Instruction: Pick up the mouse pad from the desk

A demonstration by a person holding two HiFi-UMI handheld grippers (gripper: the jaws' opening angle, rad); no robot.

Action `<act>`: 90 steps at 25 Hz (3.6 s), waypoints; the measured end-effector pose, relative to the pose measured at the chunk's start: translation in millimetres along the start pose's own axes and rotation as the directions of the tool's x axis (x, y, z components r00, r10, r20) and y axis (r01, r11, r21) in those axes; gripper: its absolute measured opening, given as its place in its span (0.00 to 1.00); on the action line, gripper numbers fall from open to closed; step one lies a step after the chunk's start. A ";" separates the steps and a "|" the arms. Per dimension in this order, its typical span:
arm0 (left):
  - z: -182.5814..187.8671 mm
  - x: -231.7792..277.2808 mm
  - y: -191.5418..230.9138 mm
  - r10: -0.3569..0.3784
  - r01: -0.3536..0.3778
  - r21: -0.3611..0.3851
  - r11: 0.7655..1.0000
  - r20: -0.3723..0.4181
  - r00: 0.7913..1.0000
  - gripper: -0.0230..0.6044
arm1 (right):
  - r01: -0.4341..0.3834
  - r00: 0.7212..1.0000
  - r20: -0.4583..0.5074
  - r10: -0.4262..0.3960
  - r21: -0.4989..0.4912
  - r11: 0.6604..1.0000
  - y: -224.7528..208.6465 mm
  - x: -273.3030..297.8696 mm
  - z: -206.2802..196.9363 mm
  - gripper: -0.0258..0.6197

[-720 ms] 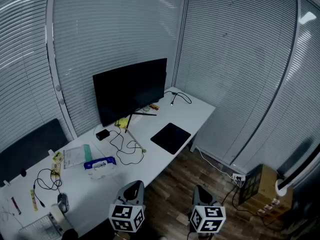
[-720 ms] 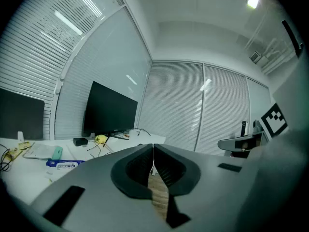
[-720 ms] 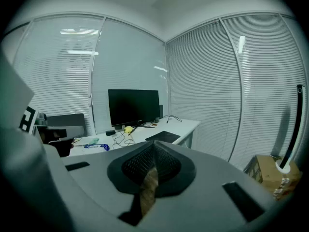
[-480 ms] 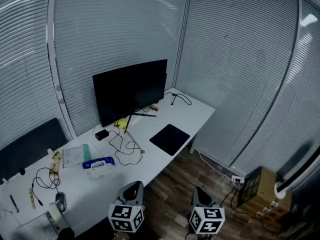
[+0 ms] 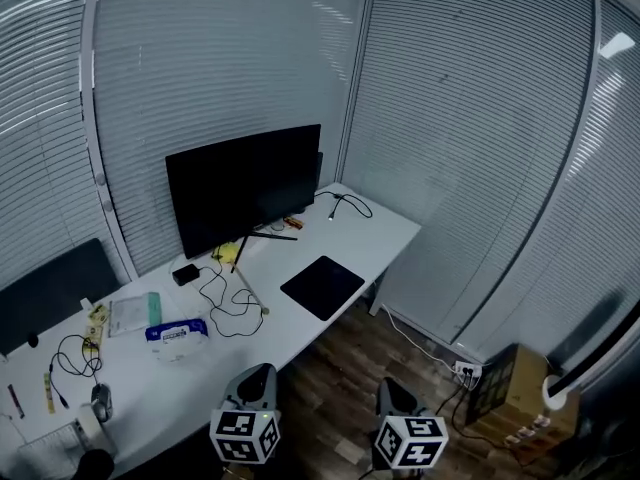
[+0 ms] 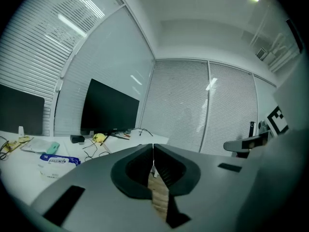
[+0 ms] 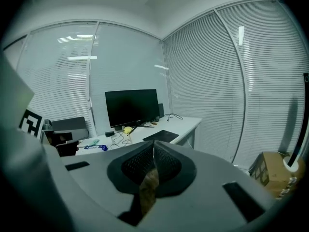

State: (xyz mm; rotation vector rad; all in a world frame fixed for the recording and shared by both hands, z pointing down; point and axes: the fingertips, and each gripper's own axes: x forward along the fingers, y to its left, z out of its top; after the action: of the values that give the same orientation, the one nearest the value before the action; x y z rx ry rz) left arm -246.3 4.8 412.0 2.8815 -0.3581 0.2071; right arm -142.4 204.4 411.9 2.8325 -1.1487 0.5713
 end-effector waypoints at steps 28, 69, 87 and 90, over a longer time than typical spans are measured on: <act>-5.0 96.2 -37.5 0.013 -0.010 0.060 0.998 -0.050 0.999 0.07 | -0.054 0.998 -0.015 0.055 0.060 0.997 -66.9 85.6 13.5 0.09; 22.8 273.3 40.7 0.044 -0.041 0.030 0.999 -0.100 0.994 0.07 | -0.071 0.995 -0.066 0.072 0.012 0.997 -88.7 271.8 86.3 0.09; 33.9 355.9 56.8 0.220 -0.218 0.026 0.976 -0.107 0.970 0.07 | -0.216 0.972 -0.102 0.213 -0.021 0.976 -126.3 386.9 122.9 0.09; 35.8 372.1 54.7 0.247 -0.245 0.036 0.969 -0.114 0.962 0.07 | -0.241 0.965 -0.112 0.238 -0.019 0.970 -136.7 408.9 129.1 0.09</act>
State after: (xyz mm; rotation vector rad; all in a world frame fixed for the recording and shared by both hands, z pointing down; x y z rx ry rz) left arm 100.9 -138.9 451.1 2.8225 -0.6960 0.4234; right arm 261.8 9.7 447.9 2.6161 -1.4757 0.7028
